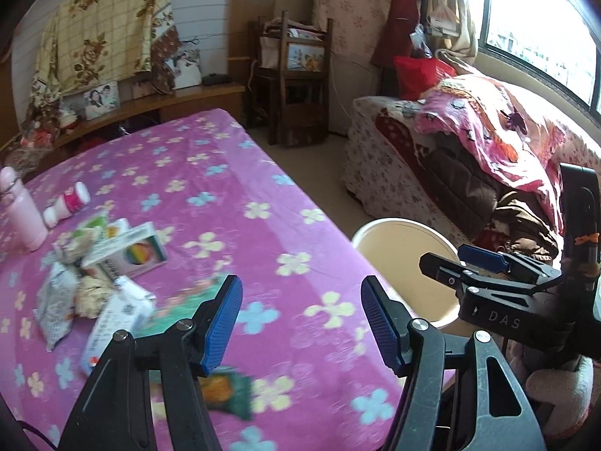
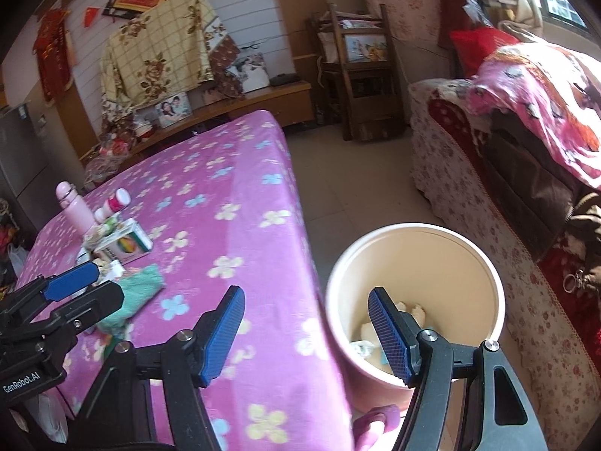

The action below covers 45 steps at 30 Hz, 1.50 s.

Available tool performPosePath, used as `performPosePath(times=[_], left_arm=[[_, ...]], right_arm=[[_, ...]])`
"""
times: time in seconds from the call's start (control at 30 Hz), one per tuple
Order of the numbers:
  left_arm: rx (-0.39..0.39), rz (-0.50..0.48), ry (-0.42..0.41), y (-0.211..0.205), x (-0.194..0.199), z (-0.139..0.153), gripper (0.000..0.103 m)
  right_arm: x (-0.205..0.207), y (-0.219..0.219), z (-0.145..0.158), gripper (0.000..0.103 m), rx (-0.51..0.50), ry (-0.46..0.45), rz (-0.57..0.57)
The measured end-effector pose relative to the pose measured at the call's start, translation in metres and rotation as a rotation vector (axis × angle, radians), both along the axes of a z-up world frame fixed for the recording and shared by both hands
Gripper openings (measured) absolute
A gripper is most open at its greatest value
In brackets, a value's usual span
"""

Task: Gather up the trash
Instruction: 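Return both tools over the remaining trash on the table, then close the left tool on the white medicine box while the right tool grasps the green snack packet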

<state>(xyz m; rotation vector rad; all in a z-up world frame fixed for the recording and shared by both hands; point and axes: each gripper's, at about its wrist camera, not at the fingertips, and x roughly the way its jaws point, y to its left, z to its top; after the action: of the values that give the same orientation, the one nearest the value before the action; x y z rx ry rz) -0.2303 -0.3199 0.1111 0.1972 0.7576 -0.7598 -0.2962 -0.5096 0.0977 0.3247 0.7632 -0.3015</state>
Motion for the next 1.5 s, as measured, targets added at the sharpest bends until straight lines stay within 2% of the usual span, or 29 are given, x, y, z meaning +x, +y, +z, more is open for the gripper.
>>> performPosePath(times=[0.33, 0.5, 0.6, 0.77, 1.03, 1.27, 1.4, 1.5], left_arm=[[0.009, 0.116, -0.019, 0.083, 0.018, 0.003, 0.066], [0.015, 0.196, 0.012, 0.133, 0.032, -0.002, 0.068], [0.035, 0.236, 0.019, 0.158, 0.038, -0.009, 0.068], [0.059, 0.264, 0.056, 0.181, 0.05, -0.024, 0.068], [0.099, 0.254, 0.108, 0.177, 0.075, -0.055, 0.068], [0.167, 0.231, 0.138, 0.149, 0.107, -0.08, 0.068], [0.214, 0.22, 0.124, 0.129, 0.113, -0.09, 0.068], [0.232, 0.214, 0.145, 0.119, 0.118, -0.097, 0.068]], right_arm=[[0.024, 0.06, 0.006, 0.072, -0.013, -0.002, 0.113], [0.035, 0.088, 0.006, 0.072, -0.016, 0.008, 0.171], [0.041, 0.1, 0.002, 0.072, 0.006, 0.016, 0.202], [0.056, 0.112, -0.007, 0.072, 0.097, 0.032, 0.242], [0.079, 0.129, -0.014, 0.072, 0.148, 0.064, 0.281], [0.078, 0.128, -0.019, 0.072, 0.152, 0.085, 0.293], [0.074, 0.129, -0.023, 0.072, 0.17, 0.092, 0.319], [0.073, 0.132, -0.026, 0.072, 0.192, 0.096, 0.343]])
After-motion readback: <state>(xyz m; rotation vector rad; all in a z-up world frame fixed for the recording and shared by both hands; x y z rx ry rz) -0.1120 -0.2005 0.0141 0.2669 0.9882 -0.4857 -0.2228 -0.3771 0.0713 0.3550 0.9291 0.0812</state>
